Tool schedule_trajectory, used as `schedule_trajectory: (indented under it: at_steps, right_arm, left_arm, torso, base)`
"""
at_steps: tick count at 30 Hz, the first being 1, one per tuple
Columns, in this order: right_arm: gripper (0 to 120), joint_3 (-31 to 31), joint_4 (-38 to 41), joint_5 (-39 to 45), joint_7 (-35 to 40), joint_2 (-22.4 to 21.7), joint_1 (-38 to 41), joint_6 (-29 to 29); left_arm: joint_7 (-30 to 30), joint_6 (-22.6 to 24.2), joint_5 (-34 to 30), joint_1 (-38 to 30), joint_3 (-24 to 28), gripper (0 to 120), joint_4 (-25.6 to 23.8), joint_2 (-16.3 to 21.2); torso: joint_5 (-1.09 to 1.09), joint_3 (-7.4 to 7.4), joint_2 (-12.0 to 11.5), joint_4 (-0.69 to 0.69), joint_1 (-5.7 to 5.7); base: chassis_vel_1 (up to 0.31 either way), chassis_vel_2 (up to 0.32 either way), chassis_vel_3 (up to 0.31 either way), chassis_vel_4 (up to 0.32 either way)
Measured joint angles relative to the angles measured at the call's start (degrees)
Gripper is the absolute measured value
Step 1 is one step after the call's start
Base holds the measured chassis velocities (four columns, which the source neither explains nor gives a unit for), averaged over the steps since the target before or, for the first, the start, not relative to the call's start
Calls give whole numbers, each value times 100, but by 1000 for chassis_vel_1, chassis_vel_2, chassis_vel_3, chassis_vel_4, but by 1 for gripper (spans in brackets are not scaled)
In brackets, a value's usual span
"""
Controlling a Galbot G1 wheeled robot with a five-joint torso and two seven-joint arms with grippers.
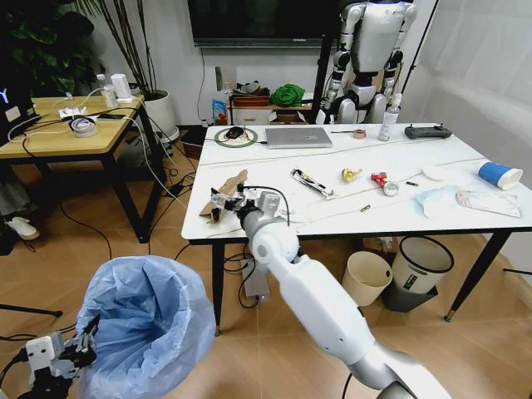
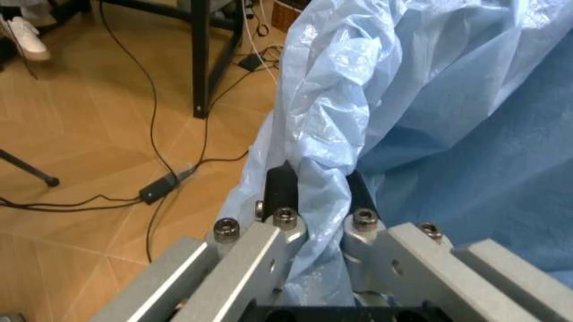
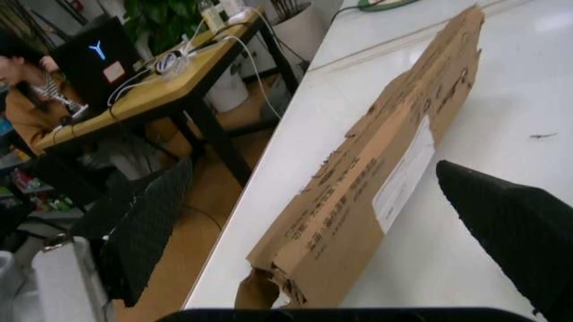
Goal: Pick up the trash bin and place the trash from the table into it.
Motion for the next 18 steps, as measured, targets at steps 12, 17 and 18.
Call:
schedule_trajectory:
  at_steps: [12, 17, 18]
  right_arm:
    - [91, -34, -370, -176, -210, 148, 2, 66]
    - [74, -117, -459, -306, -260, 149, -57, 102]
    - [71, -128, -481, -348, -272, 150, -65, 109]
  left_arm:
    - [-9, 14, 10, -15, 22, 0, -31, -20]
    - [-9, 15, 15, -3, 24, 0, -59, -53]
    - [-9, 16, 16, 1, 19, 0, -61, -55]
  torso:
    - [1, -2, -2, 0, -1]
    - [1, -2, -3, -1, -1]
    - [1, -2, -4, 0, -2]
  base:
    - [0, 0, 0, 0]
    - [0, 0, 0, 0]
    - [0, 0, 0, 0]
